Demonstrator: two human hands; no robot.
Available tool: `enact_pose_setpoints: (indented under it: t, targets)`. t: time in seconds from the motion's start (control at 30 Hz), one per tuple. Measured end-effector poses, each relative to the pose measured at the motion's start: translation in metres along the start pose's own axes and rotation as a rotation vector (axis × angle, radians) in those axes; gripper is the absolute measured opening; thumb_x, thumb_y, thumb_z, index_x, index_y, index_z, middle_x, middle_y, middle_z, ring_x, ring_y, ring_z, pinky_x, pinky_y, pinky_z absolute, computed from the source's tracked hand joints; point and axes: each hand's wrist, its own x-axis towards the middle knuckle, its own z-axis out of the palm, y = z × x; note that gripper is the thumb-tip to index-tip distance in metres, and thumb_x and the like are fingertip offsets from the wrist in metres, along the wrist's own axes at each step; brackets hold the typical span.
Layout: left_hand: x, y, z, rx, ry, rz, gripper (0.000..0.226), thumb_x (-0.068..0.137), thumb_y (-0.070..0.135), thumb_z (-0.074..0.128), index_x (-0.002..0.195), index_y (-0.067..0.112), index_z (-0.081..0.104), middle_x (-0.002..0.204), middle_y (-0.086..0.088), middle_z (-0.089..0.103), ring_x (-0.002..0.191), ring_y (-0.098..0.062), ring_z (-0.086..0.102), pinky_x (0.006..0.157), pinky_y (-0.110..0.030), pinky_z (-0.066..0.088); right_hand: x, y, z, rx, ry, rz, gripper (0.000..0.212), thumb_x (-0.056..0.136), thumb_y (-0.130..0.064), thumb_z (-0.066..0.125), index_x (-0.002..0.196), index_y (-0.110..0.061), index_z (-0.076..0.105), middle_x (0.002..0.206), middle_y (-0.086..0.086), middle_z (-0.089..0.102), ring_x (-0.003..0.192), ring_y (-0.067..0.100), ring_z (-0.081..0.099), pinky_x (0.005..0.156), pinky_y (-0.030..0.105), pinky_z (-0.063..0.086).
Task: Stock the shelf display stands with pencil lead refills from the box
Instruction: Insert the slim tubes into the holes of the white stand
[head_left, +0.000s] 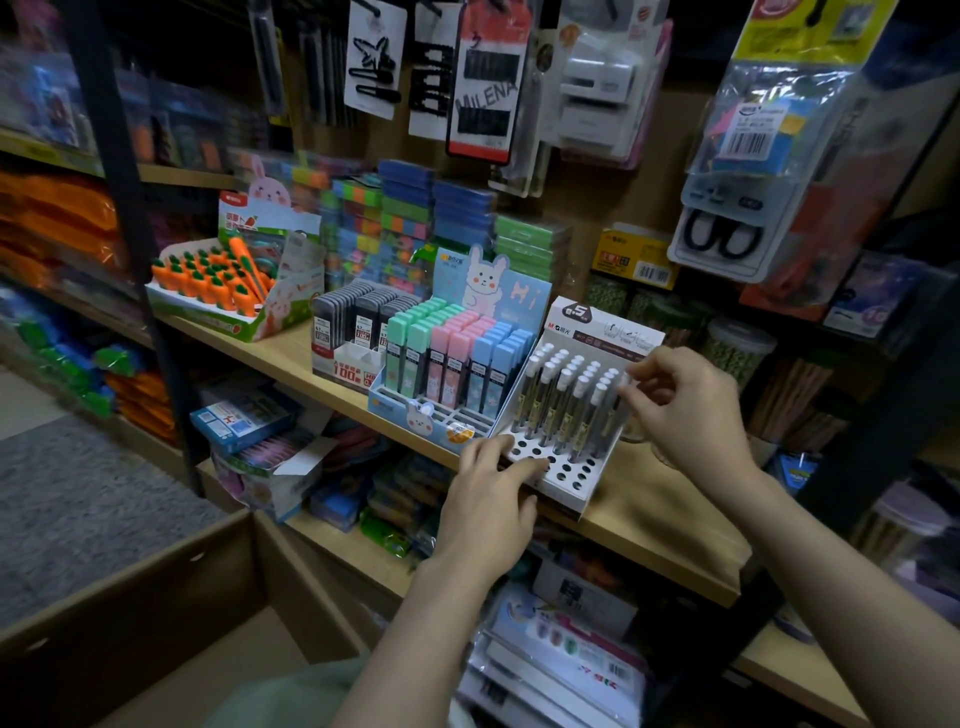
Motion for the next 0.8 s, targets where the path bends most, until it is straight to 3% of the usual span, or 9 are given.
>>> enact_pose_setpoints:
  t: [0.1,0.23,0.4,0.5,0.67,0.8]
  targets:
    - [0.001,0.000,0.000,-0.001,-0.003,0.010,0.041,0.092,0.024,0.058,0.131,0.039,0.055,0.146,0.009,0.031,0.137,-0.012,0.015,0.107,-0.036,0.035,-0.003,0.001,-0.004,0.021,-0.014,0.042,0.011,0.083,-0.018,0.076,0.080,-0.020,0.066,0.073,-0.013,0.063,0.068,-0.003,0.060,0.060,0.006,0.046]
    - [0.002,0.000,-0.001,0.006,-0.001,0.012,0.040,0.092,0.025,0.059,0.130,0.039,0.056,0.145,0.008,0.034,0.137,-0.013,0.017,0.109,-0.035,0.034,0.001,-0.002,-0.004,0.080,-0.045,0.193,0.011,0.082,-0.022,0.076,0.079,-0.025,0.066,0.072,-0.016,0.065,0.067,-0.006,0.061,0.054,0.002,0.041]
    - [0.001,0.000,-0.001,0.017,-0.001,0.009,0.040,0.092,0.024,0.059,0.130,0.039,0.056,0.146,0.008,0.034,0.138,-0.013,0.017,0.109,-0.036,0.035,0.001,-0.005,0.000,0.079,-0.039,0.223,0.011,0.081,-0.021,0.077,0.079,-0.025,0.068,0.079,-0.011,0.067,0.071,-0.004,0.062,0.053,0.001,0.040]
    - [0.000,0.000,0.000,0.023,-0.002,0.014,0.041,0.092,0.023,0.059,0.129,0.038,0.056,0.146,0.008,0.033,0.138,-0.014,0.017,0.109,-0.036,0.035,0.003,-0.004,0.002,0.037,-0.057,0.213,0.007,0.081,-0.020,0.077,0.082,-0.022,0.071,0.092,-0.002,0.064,0.075,0.002,0.063,0.058,0.005,0.040]
    - [0.003,0.000,-0.004,0.021,-0.020,0.025,0.040,0.093,0.024,0.059,0.130,0.036,0.056,0.144,0.009,0.035,0.136,-0.013,0.021,0.108,-0.034,0.035,-0.004,-0.004,-0.004,-0.064,-0.064,0.101,0.015,0.082,-0.018,0.076,0.097,-0.014,0.074,0.089,-0.001,0.050,0.072,0.009,0.051,0.071,0.025,0.043]
    - [0.023,0.018,-0.029,-0.161,0.211,0.053,0.037,0.096,0.025,0.054,0.133,0.025,0.052,0.131,0.010,0.042,0.124,-0.007,0.041,0.100,-0.023,0.038,-0.007,-0.014,-0.015,-0.012,-0.011,-0.034,0.029,0.092,-0.022,0.066,0.119,-0.012,0.069,0.109,0.002,0.055,0.078,0.010,0.057,0.080,0.030,0.052]
